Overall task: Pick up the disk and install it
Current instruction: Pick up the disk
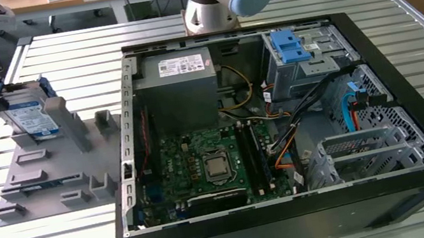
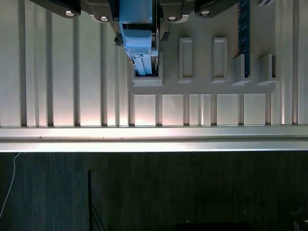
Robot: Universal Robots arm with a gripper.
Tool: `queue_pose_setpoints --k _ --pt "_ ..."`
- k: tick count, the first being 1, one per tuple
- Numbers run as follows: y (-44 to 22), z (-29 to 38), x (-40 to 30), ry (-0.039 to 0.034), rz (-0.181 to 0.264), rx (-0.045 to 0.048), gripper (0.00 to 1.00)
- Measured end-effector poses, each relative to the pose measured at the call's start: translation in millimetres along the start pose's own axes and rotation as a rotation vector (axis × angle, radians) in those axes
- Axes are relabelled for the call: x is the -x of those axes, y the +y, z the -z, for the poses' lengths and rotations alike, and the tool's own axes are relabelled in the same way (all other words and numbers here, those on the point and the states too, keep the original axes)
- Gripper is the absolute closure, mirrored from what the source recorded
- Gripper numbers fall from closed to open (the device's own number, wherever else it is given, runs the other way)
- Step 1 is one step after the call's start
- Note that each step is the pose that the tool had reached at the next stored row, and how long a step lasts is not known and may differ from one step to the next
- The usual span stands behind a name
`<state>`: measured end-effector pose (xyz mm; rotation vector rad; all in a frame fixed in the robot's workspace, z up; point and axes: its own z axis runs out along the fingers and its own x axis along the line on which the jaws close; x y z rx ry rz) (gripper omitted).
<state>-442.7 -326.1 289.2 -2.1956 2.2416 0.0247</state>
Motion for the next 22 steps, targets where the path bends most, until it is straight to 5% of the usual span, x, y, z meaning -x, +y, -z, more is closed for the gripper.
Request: queue_pose_setpoints --k 22 --pt "0.1 6.4 0.1 -0.0001 0.0 0.0 0.64"
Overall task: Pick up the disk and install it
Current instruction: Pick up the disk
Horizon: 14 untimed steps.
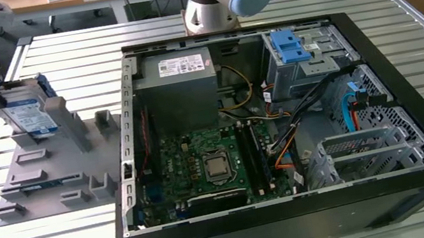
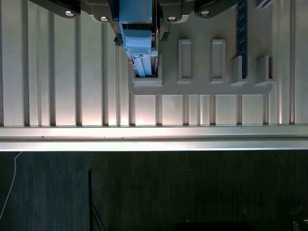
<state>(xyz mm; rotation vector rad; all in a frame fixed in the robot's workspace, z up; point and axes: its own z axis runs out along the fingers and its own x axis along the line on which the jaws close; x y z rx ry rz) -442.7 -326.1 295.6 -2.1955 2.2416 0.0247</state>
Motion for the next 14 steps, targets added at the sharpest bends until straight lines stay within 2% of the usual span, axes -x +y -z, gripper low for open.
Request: queue_pose_setpoints --k 14 --pt "0.2 7.7 0.1 -0.0022 0.0 -0.0004 0.64"
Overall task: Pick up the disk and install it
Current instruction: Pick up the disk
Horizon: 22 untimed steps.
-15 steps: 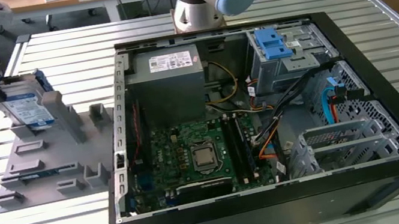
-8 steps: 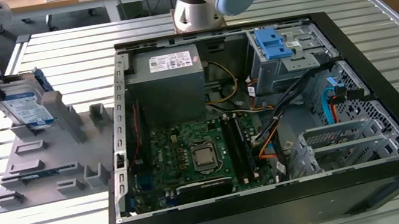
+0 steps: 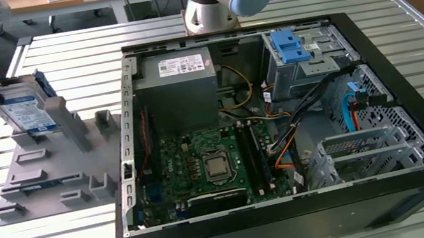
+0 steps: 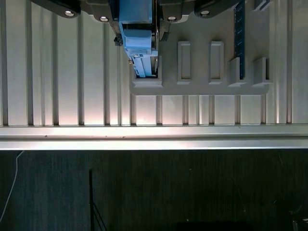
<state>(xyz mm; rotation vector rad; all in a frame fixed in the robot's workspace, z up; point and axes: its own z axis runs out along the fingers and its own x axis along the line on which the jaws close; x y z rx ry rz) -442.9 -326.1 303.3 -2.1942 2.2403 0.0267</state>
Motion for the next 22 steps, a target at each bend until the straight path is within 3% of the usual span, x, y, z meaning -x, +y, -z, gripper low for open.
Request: queue_pose_setpoints --k 22 --pt "0.1 7.2 0.1 -0.0002 0.0 -0.0001 0.64"
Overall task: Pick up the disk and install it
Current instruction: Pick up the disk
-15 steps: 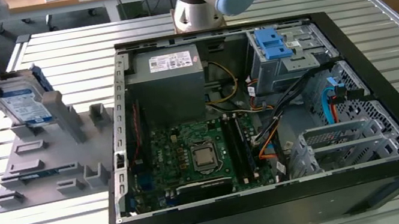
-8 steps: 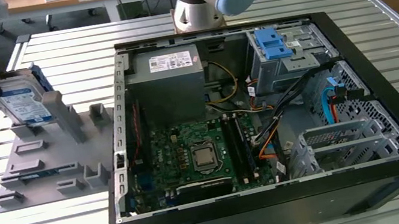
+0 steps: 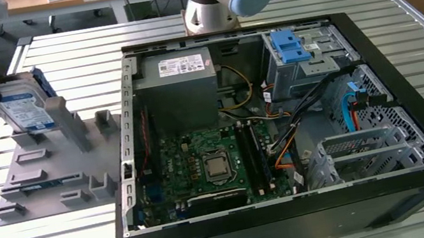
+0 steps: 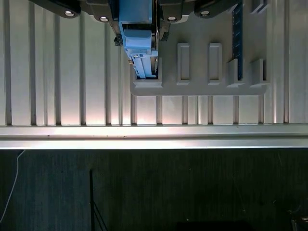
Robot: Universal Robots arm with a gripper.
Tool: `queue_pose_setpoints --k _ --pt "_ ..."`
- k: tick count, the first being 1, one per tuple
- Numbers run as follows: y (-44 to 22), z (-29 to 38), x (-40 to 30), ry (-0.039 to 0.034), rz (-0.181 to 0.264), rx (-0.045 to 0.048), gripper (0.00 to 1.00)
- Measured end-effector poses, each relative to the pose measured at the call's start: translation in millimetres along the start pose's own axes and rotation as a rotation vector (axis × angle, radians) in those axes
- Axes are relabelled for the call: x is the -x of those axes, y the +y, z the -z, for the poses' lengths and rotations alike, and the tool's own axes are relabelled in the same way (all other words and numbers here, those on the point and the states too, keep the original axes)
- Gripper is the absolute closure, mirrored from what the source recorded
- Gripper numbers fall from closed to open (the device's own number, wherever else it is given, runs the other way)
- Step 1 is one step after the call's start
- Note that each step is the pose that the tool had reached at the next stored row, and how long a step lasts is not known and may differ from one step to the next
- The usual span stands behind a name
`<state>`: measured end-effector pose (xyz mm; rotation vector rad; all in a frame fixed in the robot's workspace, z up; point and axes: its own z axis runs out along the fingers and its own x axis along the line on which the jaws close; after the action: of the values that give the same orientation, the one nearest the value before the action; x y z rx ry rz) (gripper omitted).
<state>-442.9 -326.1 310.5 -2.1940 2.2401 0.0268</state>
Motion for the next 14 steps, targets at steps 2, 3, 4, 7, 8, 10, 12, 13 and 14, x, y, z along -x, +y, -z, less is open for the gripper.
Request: queue_pose_setpoints --k 2,3,4,7,8,10,12,13,14 --pt "0.0 0.6 0.0 0.0 0.0 0.0 0.64" --pt "0.0 1.0 0.0 0.0 0.0 0.0 0.64" --pt "0.0 1.3 0.0 0.0 0.0 0.0 0.64" --pt "0.0 2.5 0.0 0.0 0.0 0.0001 0.64" --pt "0.0 3.0 0.1 0.0 0.0 0.0001 0.64" --pt "0.0 4.5 0.1 0.0001 0.0 0.0001 0.64" --pt "0.1 5.5 0.1 0.0 0.0 0.0 0.64" --pt "0.0 5.7 0.1 -0.0001 0.0 -0.0002 0.64" --pt "0.0 6.1 0.1 0.0 0.0 -0.0001 0.64"
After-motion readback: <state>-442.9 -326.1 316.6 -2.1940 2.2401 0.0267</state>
